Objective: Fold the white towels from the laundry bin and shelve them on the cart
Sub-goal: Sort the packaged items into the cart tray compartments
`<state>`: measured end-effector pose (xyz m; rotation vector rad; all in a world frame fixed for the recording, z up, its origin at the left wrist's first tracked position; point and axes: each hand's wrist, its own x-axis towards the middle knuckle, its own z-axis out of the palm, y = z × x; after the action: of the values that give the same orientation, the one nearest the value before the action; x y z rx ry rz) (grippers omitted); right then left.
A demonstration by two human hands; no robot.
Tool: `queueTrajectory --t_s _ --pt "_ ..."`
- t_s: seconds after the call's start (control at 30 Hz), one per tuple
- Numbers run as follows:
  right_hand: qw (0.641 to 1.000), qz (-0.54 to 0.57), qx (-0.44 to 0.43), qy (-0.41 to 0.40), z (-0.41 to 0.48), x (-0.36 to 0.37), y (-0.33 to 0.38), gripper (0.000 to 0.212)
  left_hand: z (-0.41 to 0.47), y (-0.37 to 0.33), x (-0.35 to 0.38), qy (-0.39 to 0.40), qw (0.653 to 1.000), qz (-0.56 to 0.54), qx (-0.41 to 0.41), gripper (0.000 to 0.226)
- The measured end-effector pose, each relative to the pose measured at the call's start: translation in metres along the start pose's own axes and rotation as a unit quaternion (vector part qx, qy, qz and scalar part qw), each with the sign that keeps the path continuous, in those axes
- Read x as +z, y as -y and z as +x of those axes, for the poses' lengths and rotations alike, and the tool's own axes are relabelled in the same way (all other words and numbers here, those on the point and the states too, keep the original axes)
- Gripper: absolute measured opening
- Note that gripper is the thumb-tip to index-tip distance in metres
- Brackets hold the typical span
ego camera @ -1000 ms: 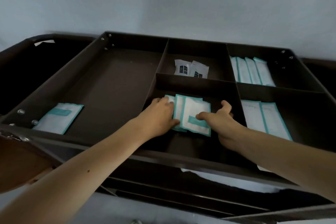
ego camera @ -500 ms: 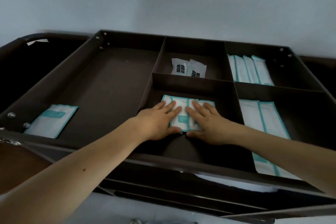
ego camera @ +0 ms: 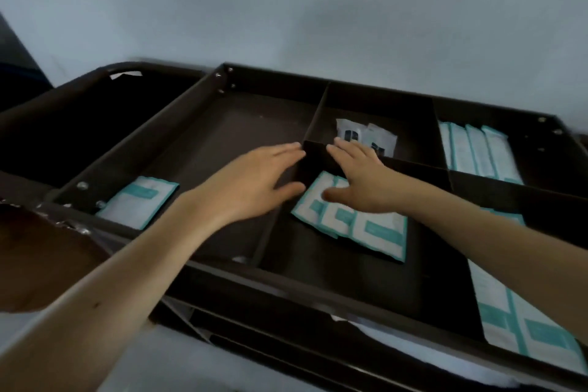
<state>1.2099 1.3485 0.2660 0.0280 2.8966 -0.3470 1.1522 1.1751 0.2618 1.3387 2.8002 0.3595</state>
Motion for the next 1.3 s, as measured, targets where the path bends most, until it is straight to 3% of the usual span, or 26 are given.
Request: queueTrajectory --t_s 0.23,0.47,0.7,0.83,0.97,1.03,1.13,1.2,1.3 --pt "0.991 -0.006 -0.128 0.031 0.051 0.004 0.073 0.075 -0.05 0.067 -0.007 0.021 0.982 0.022 -0.184 0.057" --pt "0.983 -0.015 -0.154 0.102 0.092 0.03 0.151 0.077 -0.115 0.111 -0.012 -0.07 0.937 0.057 -0.336 0.046" --pt "0.982 0.014 -0.145 0.117 0.123 0.058 0.197 0.106 -0.136 0.137 -0.013 -0.059 0.939 0.023 -0.337 0.041" --pt "0.986 0.002 -0.153 0.07 0.138 0.077 0.217 0.109 -0.142 0.147 -0.018 -0.074 0.947 0.011 -0.312 0.042" --pt "0.987 0.027 -0.134 0.081 0.152 0.078 0.225 0.11 -0.141 0.157 -0.026 -0.11 0.952 0.019 -0.284 0.036" --pt "0.984 0.093 -0.122 0.085 0.157 0.076 0.225 0.099 -0.138 0.164 -0.028 -0.126 0.954 0.026 -0.269 0.031" --pt "0.965 0.23 -0.101 0.072 0.157 0.071 0.218 0.044 -0.134 0.172 -0.027 -0.137 0.955 0.034 -0.26 0.03" --pt "0.928 0.361 -0.061 0.06 0.154 0.065 0.211 0.01 -0.132 0.174 -0.028 -0.133 0.958 0.045 -0.252 0.032" --pt "0.856 0.516 0.022 0.021 0.154 0.057 0.196 0.014 -0.124 0.172 -0.031 -0.108 0.961 0.08 -0.24 0.034"
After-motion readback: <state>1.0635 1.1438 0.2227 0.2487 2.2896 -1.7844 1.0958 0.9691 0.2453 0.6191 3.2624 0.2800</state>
